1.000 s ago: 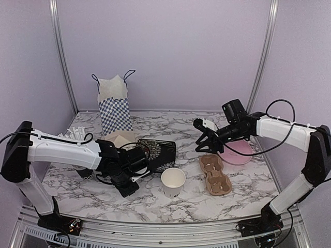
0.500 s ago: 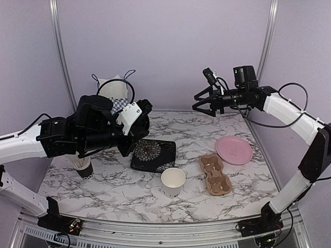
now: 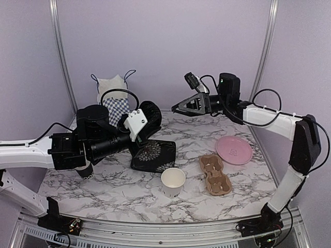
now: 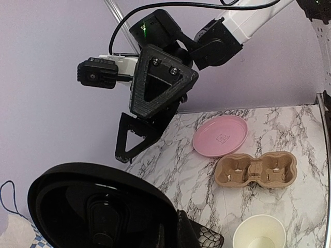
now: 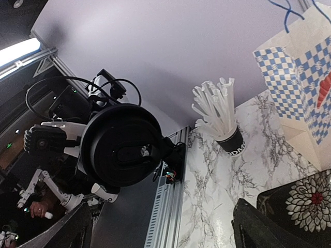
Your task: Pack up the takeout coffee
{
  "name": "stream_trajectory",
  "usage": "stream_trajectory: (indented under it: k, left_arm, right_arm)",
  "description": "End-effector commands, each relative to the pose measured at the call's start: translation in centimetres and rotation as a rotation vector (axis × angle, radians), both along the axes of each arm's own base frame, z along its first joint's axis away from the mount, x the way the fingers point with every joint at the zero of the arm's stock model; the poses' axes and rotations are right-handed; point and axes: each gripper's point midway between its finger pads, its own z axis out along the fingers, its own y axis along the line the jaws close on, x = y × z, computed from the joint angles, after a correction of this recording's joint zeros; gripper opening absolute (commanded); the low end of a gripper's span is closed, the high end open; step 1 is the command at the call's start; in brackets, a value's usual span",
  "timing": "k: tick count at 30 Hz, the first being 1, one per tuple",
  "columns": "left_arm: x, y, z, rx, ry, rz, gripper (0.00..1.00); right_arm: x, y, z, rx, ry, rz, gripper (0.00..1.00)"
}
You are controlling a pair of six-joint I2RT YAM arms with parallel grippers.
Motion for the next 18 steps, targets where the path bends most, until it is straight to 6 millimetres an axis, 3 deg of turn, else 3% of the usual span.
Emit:
stream_trajectory:
  k: [1, 6, 18]
  left_arm:
    - [-1.0, -0.5, 2.1, -0.086, -0.058, -0.058, 0.00]
    - [-2.0, -1.2, 2.2, -0.114, -0.058, -0.113, 0.00]
    - [-2.4, -2.2, 2.6, -0.119, -0.073, -0.136, 0.00]
  right_arm:
    - [-2.9, 1.1, 2.5, 0.063, 0.023, 0.121, 0.93]
    - [-4.6, 2.6, 3.2, 0.087, 0.035, 0.190, 0.98]
    - [-6.4, 4.3, 3.1, 0.080, 0.037, 0.258, 0.98]
